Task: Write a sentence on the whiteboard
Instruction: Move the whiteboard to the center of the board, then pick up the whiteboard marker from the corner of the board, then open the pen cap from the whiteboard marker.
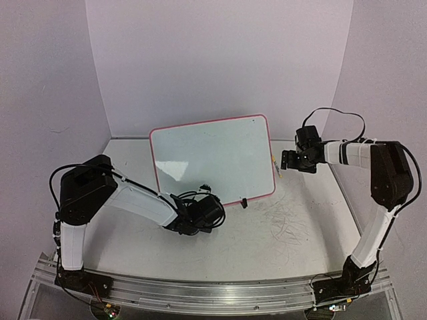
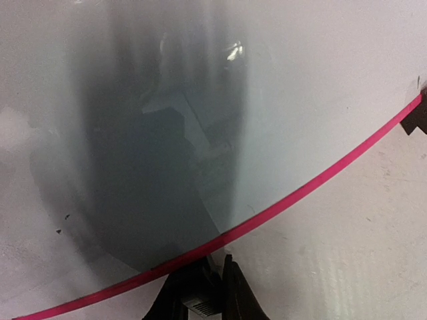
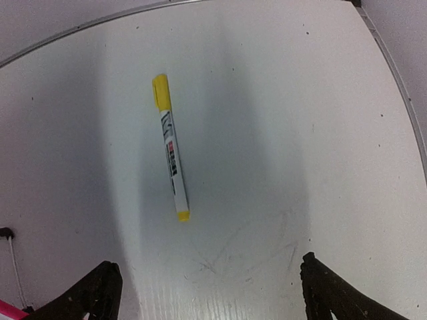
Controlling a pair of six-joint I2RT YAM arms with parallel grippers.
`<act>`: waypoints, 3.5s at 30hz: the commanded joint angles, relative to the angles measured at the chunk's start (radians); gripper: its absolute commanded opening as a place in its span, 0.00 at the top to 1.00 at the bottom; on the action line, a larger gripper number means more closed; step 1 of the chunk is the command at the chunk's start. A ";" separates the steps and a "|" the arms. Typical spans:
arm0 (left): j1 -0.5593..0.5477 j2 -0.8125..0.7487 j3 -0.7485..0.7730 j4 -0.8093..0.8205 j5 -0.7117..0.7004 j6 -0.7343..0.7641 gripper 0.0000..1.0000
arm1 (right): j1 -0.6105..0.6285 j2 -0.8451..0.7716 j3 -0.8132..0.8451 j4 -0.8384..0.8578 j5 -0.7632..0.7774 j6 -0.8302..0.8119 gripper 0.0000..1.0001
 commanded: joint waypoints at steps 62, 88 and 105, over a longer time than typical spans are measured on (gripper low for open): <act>-0.206 -0.552 -0.260 -0.195 0.077 -0.213 0.15 | -0.068 0.507 0.509 -0.173 -0.132 -0.092 0.85; 0.694 -1.015 -0.607 0.274 0.948 0.095 0.09 | -0.146 -0.530 -0.125 -0.073 -0.141 -0.067 1.00; 0.345 -0.769 -0.172 0.315 1.149 -0.018 0.11 | 0.493 -0.572 -0.081 -0.040 -0.730 -0.252 1.00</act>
